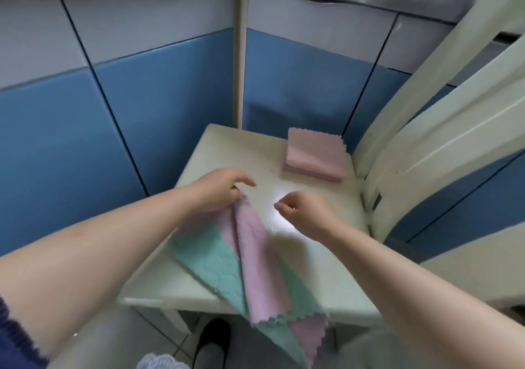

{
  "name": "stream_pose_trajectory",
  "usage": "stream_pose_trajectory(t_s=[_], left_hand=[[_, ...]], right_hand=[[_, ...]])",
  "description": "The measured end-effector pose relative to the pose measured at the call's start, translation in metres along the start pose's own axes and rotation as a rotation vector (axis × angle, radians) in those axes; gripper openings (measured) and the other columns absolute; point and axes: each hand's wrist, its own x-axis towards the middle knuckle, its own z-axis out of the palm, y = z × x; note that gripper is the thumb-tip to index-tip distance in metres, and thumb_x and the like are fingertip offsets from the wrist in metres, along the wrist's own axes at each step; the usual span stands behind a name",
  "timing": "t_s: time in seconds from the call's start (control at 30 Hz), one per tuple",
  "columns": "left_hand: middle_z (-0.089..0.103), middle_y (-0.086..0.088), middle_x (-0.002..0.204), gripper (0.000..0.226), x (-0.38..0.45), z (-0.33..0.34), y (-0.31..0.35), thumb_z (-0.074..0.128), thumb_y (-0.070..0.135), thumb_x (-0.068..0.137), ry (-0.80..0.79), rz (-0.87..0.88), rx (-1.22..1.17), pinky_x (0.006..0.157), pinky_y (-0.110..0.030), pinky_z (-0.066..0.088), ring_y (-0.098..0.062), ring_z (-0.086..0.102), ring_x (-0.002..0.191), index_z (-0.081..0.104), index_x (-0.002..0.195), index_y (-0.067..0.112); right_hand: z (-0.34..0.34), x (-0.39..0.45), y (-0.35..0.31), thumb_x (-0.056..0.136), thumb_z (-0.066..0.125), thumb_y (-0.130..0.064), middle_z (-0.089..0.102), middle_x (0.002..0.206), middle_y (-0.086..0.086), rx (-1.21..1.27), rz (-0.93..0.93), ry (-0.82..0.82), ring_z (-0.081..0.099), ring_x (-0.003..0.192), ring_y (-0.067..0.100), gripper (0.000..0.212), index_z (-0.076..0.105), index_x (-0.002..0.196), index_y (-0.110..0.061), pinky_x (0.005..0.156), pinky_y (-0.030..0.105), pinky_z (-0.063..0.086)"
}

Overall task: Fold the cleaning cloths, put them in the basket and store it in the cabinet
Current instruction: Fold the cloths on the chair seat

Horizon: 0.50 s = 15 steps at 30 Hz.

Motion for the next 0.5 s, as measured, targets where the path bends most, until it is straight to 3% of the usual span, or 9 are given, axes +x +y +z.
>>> stream_pose_trajectory(t_s=[0.07, 0.13, 0.17, 0.27, 0.33, 0.5], left_hand=[[0.054, 0.001, 0.134, 0.041, -0.013, 0.0, -0.007, 0.046, 0.005, 0.09, -0.069, 0.013, 0.093, 0.103, -0.023, 0.033, -0.017, 0.047, 0.126, 0.057, 0.128, 0.019], [0.054, -0.002, 0.135, 0.048, -0.022, -0.001, -0.013, 0.044, 0.001, 0.087, -0.143, 0.034, 0.166, 0.105, -0.029, 0.035, -0.022, 0.047, 0.126, 0.055, 0.129, 0.02], [0.053, -0.002, 0.136, 0.048, -0.025, 0.0, -0.014, 0.043, 0.001, 0.086, -0.17, 0.038, 0.191, 0.105, -0.029, 0.035, -0.023, 0.047, 0.126, 0.054, 0.13, 0.019], [0.048, -0.003, 0.139, 0.044, -0.028, 0.002, -0.02, 0.042, 0.013, 0.093, -0.151, 0.013, 0.281, 0.106, -0.029, 0.033, -0.023, 0.044, 0.127, 0.049, 0.135, 0.022], [0.044, -0.001, 0.14, 0.042, -0.03, 0.004, -0.021, 0.042, 0.024, 0.096, -0.139, -0.021, 0.335, 0.105, -0.031, 0.035, -0.021, 0.043, 0.127, 0.044, 0.138, 0.026], [0.034, -0.001, 0.15, 0.061, -0.029, 0.003, -0.021, 0.046, 0.017, 0.088, -0.217, -0.063, 0.315, 0.108, -0.026, 0.031, -0.018, 0.035, 0.135, 0.029, 0.147, 0.022]], right_hand=[[0.012, -0.021, -0.006, 0.089, 0.051, -0.047, 0.069, 0.088, 0.001, -0.023, 0.047, -0.136, 0.061, 0.084, 0.022, 0.033, 0.069, 0.083, -0.02, 0.064, 0.03, 0.042], [0.022, -0.038, -0.011, 0.085, 0.055, -0.056, 0.067, 0.11, 0.0, -0.019, 0.112, -0.215, 0.06, 0.1, 0.021, 0.045, 0.064, 0.111, -0.021, 0.079, 0.03, 0.048], [0.025, -0.045, -0.013, 0.083, 0.057, -0.057, 0.066, 0.112, 0.001, -0.025, 0.126, -0.231, 0.059, 0.102, 0.022, 0.05, 0.06, 0.116, -0.019, 0.084, 0.032, 0.049], [0.037, -0.056, -0.016, 0.079, 0.062, -0.055, 0.066, 0.109, 0.002, -0.09, 0.115, -0.192, 0.059, 0.101, 0.025, 0.051, 0.056, 0.115, -0.019, 0.083, 0.036, 0.051], [0.042, -0.058, -0.015, 0.08, 0.063, -0.048, 0.067, 0.107, 0.001, -0.11, 0.101, -0.148, 0.059, 0.1, 0.025, 0.041, 0.06, 0.11, -0.02, 0.079, 0.034, 0.051], [0.05, -0.056, -0.01, 0.082, 0.052, -0.033, 0.068, 0.097, -0.003, -0.029, 0.1, -0.046, 0.06, 0.093, 0.024, 0.015, 0.062, 0.092, -0.027, 0.068, 0.029, 0.045]])
